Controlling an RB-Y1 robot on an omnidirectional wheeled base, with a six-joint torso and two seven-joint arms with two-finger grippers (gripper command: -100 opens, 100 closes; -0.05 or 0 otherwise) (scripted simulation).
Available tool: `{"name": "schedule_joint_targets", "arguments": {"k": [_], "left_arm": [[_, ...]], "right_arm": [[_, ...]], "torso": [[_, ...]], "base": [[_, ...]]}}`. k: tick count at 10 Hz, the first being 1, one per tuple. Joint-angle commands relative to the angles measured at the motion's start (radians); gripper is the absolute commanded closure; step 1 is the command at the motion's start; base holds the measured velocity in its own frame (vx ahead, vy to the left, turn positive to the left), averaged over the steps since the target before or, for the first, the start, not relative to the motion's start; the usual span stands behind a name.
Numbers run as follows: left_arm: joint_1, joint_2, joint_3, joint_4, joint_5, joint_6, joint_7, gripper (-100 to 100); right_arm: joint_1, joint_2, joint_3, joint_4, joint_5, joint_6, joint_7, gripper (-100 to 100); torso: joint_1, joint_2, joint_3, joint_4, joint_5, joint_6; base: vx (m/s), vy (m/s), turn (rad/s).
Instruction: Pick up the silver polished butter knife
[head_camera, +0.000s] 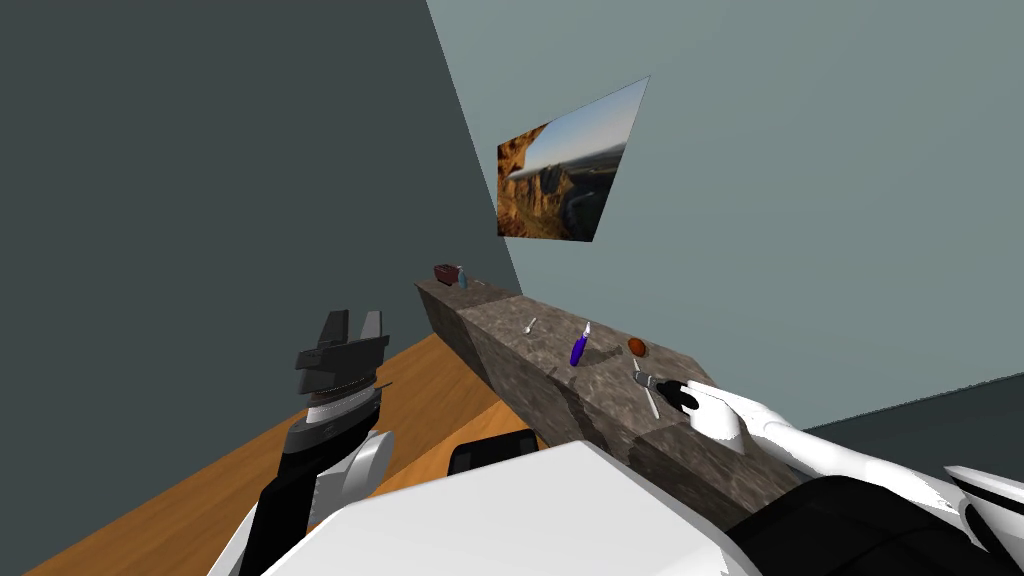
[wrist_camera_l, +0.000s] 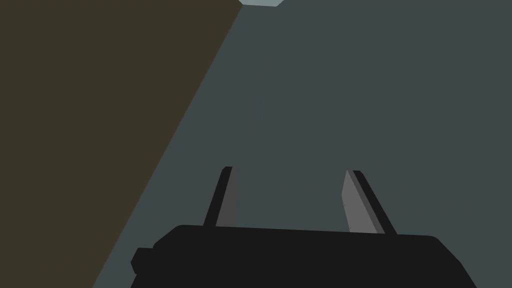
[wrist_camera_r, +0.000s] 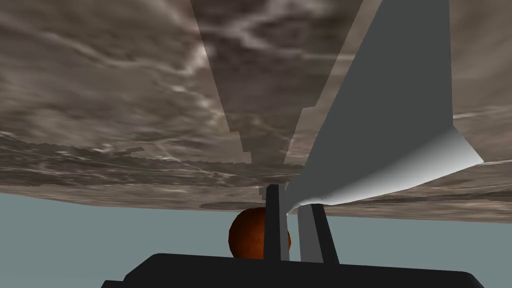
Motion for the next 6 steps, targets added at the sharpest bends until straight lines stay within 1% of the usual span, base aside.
{"name": "schedule_joint_targets", "arguments": {"k": [1, 3, 4, 5, 6], "left_arm": [[0.0, 0.0, 0.0, 0.0, 0.0, 0.0, 0.0, 0], [0.0, 0.0, 0.0, 0.0, 0.0, 0.0, 0.0, 0], [0.0, 0.0, 0.0, 0.0, 0.0, 0.0, 0.0, 0], [0.0, 0.0, 0.0, 0.0, 0.0, 0.0, 0.0, 0], [0.0, 0.0, 0.0, 0.0, 0.0, 0.0, 0.0, 0]], "right_arm": [[0.003, -0.013, 0.003, -0.013, 0.016, -0.014, -0.019, 100], [0.019, -0.044, 0.004, -0.043, 0.055, -0.035, -0.056, 100], [0.027, -0.059, 0.004, -0.058, 0.075, -0.046, -0.074, 100], [0.026, -0.05, 0.0, -0.053, 0.064, -0.035, -0.061, 100], [0.028, -0.052, 0.0, -0.055, 0.066, -0.038, -0.066, 0]], "torso": [[0.0, 0.0, 0.0, 0.0, 0.0, 0.0], [0.004, -0.003, -0.002, -0.001, 0.001, 0.002], [0.006, -0.005, -0.003, -0.001, 0.002, 0.002], [0.006, -0.005, -0.003, -0.001, 0.002, 0.0], [0.004, -0.004, -0.003, -0.001, 0.001, 0.0]], "base": [[0.049, 0.026, -0.18], [0.097, 0.073, -0.291], [0.093, 0.069, -0.186], [0.036, 0.031, -0.033], [0.005, 0.007, 0.008]]}}
